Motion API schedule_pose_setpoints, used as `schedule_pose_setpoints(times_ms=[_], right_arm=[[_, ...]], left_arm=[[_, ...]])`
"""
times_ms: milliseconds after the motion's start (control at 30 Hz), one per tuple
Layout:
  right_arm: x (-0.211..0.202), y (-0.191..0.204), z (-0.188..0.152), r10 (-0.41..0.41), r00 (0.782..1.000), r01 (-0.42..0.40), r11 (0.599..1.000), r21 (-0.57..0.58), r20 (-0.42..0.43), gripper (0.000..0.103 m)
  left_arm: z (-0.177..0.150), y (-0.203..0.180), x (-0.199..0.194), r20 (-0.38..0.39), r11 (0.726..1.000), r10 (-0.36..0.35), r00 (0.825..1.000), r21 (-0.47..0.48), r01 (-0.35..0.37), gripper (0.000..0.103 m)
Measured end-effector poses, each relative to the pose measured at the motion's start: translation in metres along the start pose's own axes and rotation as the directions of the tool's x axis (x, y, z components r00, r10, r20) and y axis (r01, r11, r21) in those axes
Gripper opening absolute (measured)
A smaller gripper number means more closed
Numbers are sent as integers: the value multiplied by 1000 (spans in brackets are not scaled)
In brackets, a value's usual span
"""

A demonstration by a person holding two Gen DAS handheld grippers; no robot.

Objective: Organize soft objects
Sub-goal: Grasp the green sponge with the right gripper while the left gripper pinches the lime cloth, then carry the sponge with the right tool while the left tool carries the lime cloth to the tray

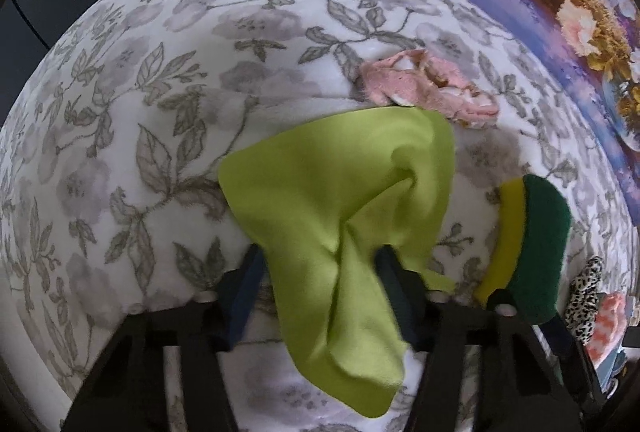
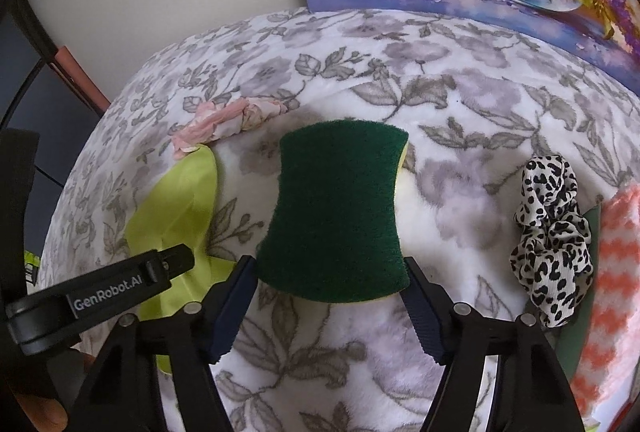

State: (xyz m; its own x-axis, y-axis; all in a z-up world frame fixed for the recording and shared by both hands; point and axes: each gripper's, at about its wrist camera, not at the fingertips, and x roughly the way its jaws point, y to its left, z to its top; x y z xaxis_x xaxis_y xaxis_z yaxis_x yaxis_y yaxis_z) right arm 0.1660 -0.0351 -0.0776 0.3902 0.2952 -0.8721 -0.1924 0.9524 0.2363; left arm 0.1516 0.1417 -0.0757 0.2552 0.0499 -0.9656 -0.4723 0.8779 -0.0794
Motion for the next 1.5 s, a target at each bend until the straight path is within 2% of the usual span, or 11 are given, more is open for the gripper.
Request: schedule_pose_setpoints(times_ms=[33, 133, 300, 633, 800, 1000, 1200, 1367, 1500], right_arm=[[0, 0, 0, 1, 1000, -1, 1000, 0, 0, 73], [-1, 0, 0, 1, 1000, -1, 1000, 0, 0, 73], [-2, -1, 0, 6, 1000, -6, 1000, 5, 0, 73], [-10, -5, 0, 10, 1000, -11, 1000, 12, 14, 72], [-21, -7, 2, 15, 999, -16, 1000, 16, 31, 71], [-49, -9, 8, 25, 996, -27, 999, 19, 83, 71], [-80, -15, 11, 22, 992, -27, 999, 32, 123, 71], [-108, -21, 7, 3, 989, -8, 999, 34, 150, 71], [-131, -27, 1, -14, 985, 8, 999, 40, 170, 71]], left_arm=[[0, 0, 0, 0, 1000, -13, 1000, 3, 13, 37], [1, -4, -1, -1, 998, -57, 998, 16, 57, 18], [0, -9, -6, 9, 998, -63, 998, 24, 63, 10], [2, -19, -35, 62, 996, -81, 995, 37, 78, 7], [1, -13, -58, 118, 994, -102, 988, 49, 97, 7], [1, -21, -105, 215, 989, -139, 967, 78, 125, 6], [-7, -35, -151, 312, 980, -187, 931, 118, 157, 6], [-23, -52, -176, 352, 971, -223, 909, 166, 174, 6], [-39, -66, -188, 364, 964, -239, 900, 201, 175, 6]])
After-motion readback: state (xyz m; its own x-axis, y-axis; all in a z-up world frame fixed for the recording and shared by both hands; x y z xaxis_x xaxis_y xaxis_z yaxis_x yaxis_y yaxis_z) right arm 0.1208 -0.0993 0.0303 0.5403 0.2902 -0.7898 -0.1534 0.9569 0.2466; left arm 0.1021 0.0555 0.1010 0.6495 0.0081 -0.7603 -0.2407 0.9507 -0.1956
